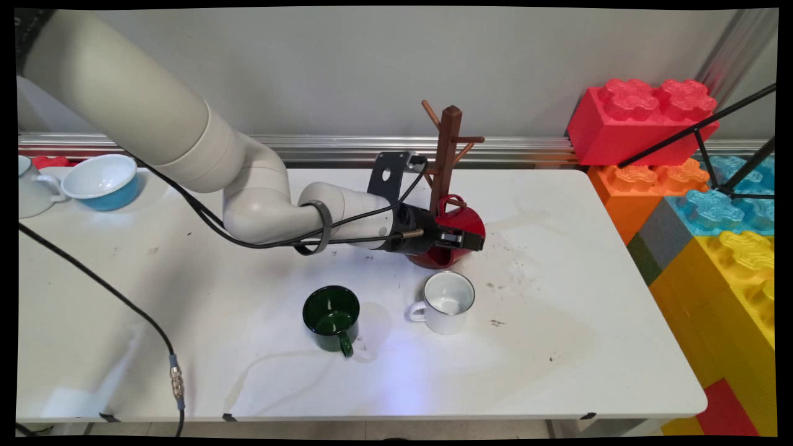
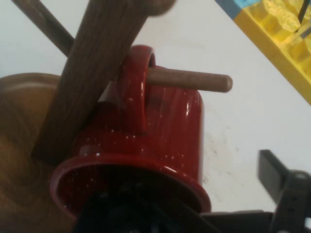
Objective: Pick up the red mug from the rack, then place the picked object on the table
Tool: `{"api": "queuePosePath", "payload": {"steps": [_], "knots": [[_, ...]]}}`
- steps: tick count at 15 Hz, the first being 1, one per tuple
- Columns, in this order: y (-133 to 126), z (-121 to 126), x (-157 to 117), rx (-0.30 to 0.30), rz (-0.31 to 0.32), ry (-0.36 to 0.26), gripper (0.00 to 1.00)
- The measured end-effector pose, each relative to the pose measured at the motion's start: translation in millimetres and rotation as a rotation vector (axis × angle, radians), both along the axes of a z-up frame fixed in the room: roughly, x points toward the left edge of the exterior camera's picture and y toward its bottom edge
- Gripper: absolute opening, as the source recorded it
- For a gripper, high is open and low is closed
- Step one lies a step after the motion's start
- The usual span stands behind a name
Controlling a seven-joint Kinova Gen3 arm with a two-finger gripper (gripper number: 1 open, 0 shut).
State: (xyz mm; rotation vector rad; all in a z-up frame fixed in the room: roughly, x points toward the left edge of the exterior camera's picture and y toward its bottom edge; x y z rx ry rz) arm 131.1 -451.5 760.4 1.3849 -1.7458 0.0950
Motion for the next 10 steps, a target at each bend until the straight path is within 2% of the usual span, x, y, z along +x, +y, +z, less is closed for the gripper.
{"api": "queuePosePath", "payload": {"steps": [10], "knots": [[4.8, -4.4, 8.7, 0.011, 0.032, 0.004, 0.0]]}}
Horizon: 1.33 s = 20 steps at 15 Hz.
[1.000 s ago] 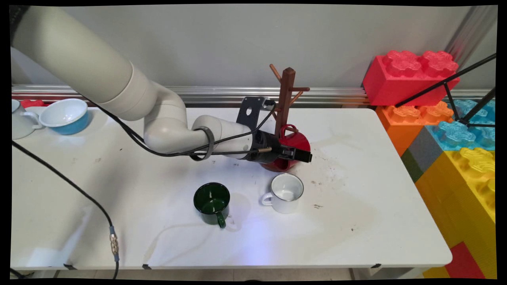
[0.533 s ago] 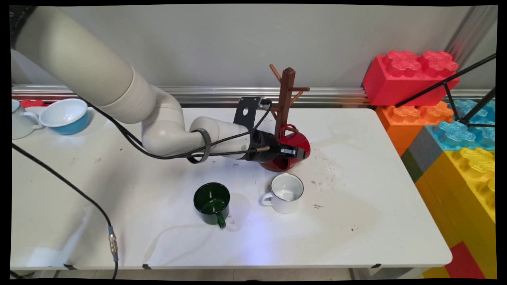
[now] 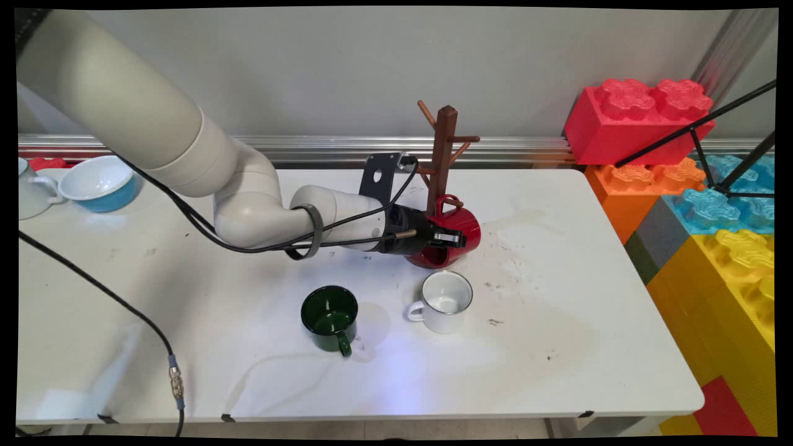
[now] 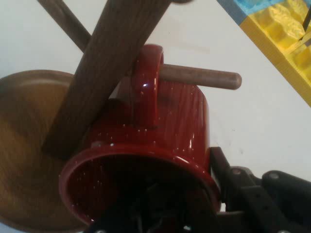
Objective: Place the picked object on the table
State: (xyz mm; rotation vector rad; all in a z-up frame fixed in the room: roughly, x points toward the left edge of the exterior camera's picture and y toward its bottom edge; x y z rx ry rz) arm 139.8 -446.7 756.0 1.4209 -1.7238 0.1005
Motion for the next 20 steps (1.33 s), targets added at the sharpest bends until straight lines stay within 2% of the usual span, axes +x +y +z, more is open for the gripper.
{"api": "queuePosePath", "payload": {"steps": [9, 20], "knots": [[7.3, 6.8, 5.2, -0.002, -0.004, 0.048, 0.0], [11.5, 19.1, -0.5, -0.011, -0.057, 0.108, 0.0]]}}
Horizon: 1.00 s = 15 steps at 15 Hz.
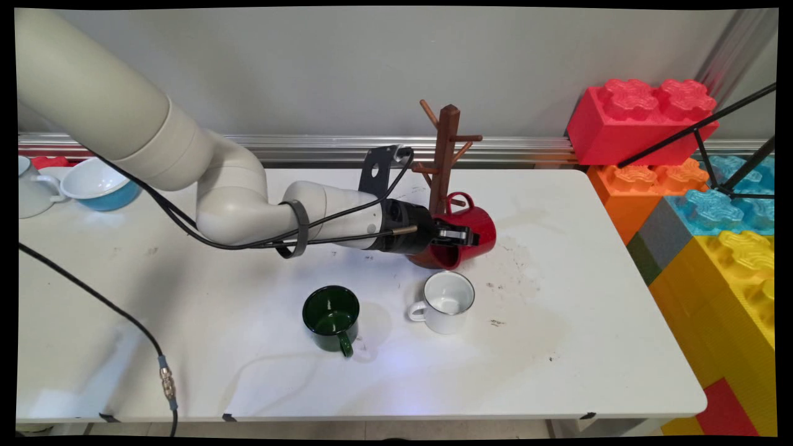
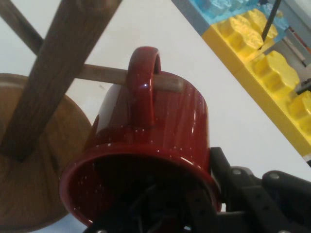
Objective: Place the picked object on the table
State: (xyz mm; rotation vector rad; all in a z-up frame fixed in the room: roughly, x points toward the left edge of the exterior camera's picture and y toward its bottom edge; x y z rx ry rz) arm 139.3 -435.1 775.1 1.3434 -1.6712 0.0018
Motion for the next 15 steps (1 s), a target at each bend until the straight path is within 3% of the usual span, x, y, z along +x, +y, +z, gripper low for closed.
{"api": "queuePosePath", "payload": {"steps": [15], "knots": [[19.0, 29.2, -19.8, -0.004, -0.092, 0.096, 0.0]]}}
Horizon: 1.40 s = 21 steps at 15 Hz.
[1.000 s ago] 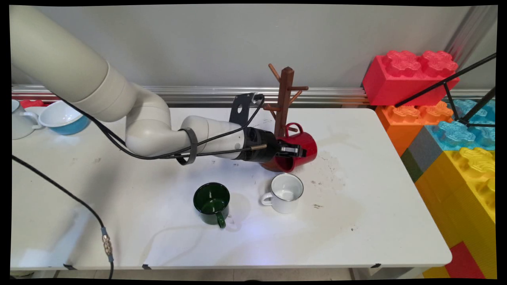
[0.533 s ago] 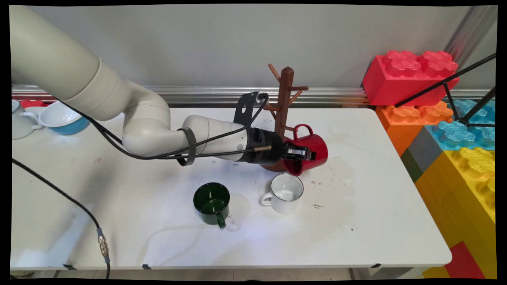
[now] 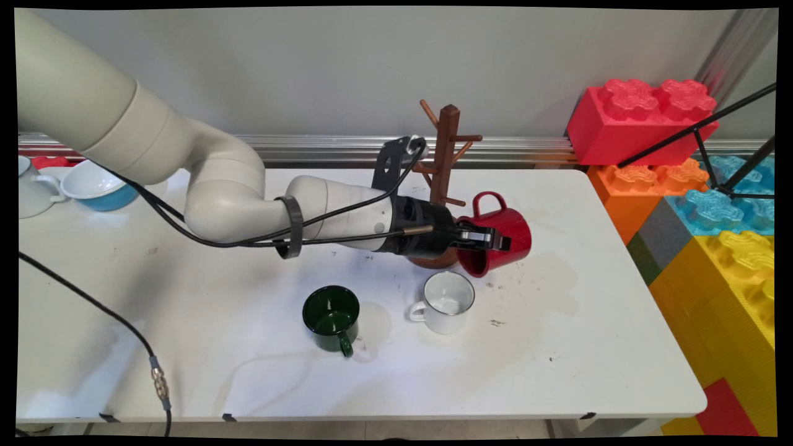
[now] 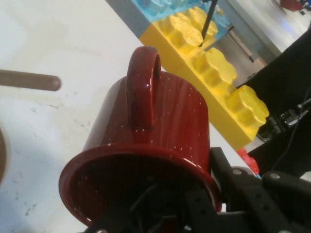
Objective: Place the picked object on the table
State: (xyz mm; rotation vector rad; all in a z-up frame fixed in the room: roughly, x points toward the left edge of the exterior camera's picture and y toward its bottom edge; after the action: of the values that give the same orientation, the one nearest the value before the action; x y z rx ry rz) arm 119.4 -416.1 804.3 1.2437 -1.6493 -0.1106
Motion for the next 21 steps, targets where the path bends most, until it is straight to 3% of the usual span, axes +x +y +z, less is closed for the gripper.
{"api": "queuePosePath", "payload": {"steps": [12, 21], "knots": [[15.7, 50.4, -13.0, 0.042, -0.022, 0.035, 0.0], [20.1, 105.3, -12.8, 0.11, 0.022, -0.013, 0.0]]}}
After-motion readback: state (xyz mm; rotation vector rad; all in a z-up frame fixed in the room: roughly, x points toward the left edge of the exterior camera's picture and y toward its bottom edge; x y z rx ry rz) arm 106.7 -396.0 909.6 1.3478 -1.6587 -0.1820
